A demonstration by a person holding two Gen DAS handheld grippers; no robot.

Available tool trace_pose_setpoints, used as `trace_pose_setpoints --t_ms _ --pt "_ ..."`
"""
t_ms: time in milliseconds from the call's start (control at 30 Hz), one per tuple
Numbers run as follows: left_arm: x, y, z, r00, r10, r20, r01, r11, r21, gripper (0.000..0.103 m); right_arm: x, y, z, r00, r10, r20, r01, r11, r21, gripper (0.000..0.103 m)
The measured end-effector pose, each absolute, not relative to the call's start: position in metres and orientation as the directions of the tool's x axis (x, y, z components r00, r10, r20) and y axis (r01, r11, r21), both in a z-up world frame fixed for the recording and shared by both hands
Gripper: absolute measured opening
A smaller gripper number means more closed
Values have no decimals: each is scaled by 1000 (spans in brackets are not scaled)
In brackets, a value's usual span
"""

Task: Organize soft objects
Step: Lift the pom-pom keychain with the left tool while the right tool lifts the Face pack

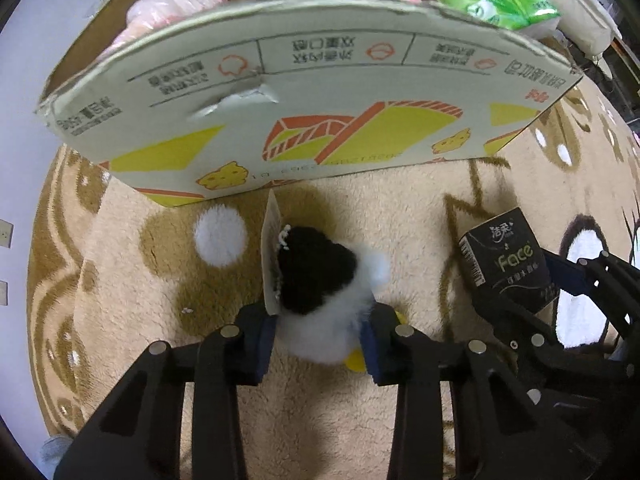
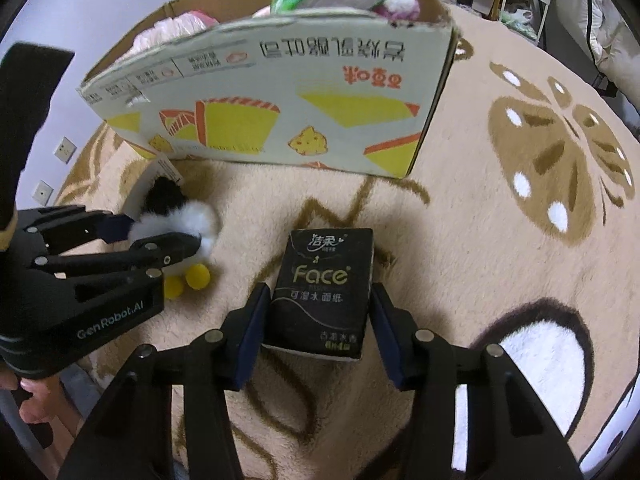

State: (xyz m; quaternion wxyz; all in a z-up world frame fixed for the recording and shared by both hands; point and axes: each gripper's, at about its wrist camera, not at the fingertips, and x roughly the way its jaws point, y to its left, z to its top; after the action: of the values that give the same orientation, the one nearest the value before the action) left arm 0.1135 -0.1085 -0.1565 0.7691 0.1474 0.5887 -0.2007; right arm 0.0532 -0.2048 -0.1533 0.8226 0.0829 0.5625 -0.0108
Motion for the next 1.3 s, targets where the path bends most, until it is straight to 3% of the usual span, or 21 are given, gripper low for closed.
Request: trace_pose_setpoints --t_ms 467,667,1067,1300 --pt "85 -57 -108 385 -171 -907 352 936 -27 34 49 -217 -125 466 121 -876 120 973 198 52" --pt "87 -31 -67 550 -152 -821 275 961 6 34 44 -228 -106 541 135 -830 150 956 253 52" --pt "61 -25 -5 774 -207 -598 301 952 60 34 38 -231 -55 690 154 -707 106 945 310 52" --pt "78 -33 14 795 -219 -566 311 948 71 34 53 -233 -32 740 151 -656 81 947 309 52"
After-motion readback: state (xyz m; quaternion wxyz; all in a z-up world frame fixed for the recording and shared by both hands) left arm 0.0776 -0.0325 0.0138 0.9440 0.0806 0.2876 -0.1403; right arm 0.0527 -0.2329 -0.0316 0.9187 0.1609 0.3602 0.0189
